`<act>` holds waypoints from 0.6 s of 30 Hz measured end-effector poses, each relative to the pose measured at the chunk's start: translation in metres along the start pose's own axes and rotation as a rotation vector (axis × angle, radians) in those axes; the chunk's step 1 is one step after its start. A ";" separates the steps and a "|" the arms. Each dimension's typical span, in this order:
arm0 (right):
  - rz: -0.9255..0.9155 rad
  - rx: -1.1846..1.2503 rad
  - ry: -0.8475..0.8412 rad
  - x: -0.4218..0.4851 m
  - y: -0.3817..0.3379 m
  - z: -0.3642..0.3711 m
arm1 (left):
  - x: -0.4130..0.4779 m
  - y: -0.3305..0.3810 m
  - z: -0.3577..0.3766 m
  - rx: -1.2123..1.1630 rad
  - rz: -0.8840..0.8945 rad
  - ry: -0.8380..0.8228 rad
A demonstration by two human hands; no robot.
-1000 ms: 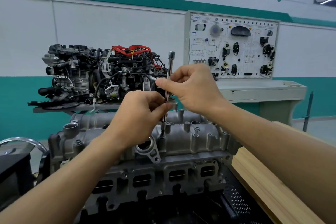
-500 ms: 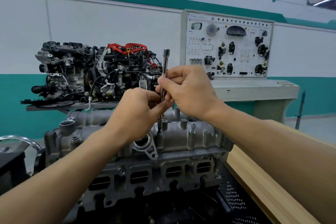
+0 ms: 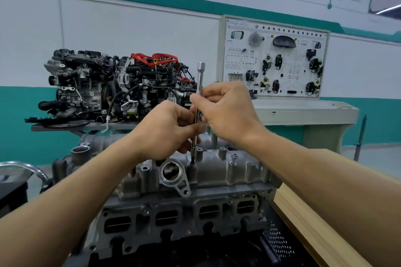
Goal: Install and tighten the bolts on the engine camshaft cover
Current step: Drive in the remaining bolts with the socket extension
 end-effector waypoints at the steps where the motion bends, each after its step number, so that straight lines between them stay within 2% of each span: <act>1: 0.014 0.010 -0.023 0.000 0.001 -0.003 | 0.002 0.000 0.001 0.012 0.010 0.001; 8: 0.025 0.080 -0.137 0.001 0.008 -0.022 | 0.013 0.008 0.004 0.079 0.043 -0.087; 15: -0.003 0.156 -0.196 -0.002 0.008 -0.018 | 0.007 0.014 0.002 0.059 0.075 -0.048; 18: -0.021 0.332 -0.174 -0.002 -0.002 -0.021 | 0.006 0.029 -0.006 -0.041 0.136 0.010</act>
Point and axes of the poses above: each hand's wrist, its own x-axis towards the middle knuckle, its own z-axis out of the palm, y = z × x, the point moved 4 cm from there along x, towards the middle knuckle, and after that the axes turned 12 degrees about z, right-handed, at the moved point
